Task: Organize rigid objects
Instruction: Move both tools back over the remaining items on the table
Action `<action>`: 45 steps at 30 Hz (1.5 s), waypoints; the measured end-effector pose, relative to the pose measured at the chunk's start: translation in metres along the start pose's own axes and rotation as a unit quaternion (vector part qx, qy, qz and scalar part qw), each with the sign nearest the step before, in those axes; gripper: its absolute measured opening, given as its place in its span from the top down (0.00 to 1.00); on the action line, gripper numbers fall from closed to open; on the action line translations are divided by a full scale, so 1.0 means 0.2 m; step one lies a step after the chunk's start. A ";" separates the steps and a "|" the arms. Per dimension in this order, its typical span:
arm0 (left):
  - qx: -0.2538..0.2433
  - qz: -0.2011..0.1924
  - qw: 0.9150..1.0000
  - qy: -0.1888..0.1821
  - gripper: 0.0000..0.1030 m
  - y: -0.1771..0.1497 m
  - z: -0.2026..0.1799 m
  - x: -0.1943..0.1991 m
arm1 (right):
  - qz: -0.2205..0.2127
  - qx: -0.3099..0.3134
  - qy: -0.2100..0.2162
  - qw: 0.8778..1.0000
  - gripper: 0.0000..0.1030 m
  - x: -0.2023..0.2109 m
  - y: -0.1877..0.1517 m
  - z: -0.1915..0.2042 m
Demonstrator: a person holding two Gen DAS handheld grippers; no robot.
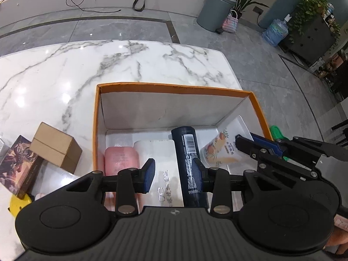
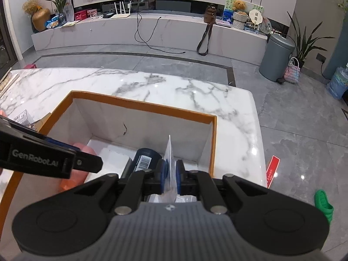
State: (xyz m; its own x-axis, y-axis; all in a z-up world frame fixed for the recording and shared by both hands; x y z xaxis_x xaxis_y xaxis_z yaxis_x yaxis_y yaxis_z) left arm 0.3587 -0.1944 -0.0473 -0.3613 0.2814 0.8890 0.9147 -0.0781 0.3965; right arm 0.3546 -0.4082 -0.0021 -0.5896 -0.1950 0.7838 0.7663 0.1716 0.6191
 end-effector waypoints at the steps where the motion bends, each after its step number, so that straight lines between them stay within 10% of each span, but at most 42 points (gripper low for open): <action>1: -0.002 -0.002 1.000 -0.002 0.59 -0.01 0.00 0.02 | -0.001 0.001 -0.003 1.000 0.87 0.01 0.00 0.00; 14: -0.072 -0.074 0.995 0.011 0.59 -0.10 0.22 0.51 | -0.060 0.040 0.031 0.997 0.50 0.29 0.01 0.35; 22: -0.058 -0.081 0.993 0.057 0.59 -0.22 0.55 0.70 | -0.048 0.068 0.118 0.990 0.49 0.30 0.05 0.74; 32: -0.030 -0.095 0.992 0.072 0.54 -0.41 0.88 0.57 | 0.028 0.053 0.130 0.990 0.49 0.07 -0.03 1.16; 45: -0.058 -0.127 0.990 0.036 0.21 -0.41 1.02 0.26 | 0.060 -0.019 0.066 0.996 0.38 -0.26 -0.25 1.29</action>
State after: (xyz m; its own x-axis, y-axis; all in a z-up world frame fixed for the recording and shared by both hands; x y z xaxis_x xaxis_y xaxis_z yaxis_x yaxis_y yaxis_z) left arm 0.3011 0.0216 -0.0806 -0.5923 0.2367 0.7702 0.7676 -0.1247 0.6287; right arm 0.2815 -0.1571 -0.0614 -0.4573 -0.3011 0.8368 0.8396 0.1640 0.5179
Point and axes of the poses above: each gripper's, at about its wrist camera, not at the fingertips, and x roughly against the way its jaws point, z to its left, y to its top, the point moved 1 cm from there along -x, roughly the way its jaws point, and after that the axes turned 4 degrees about y, right-handed, at the moved point
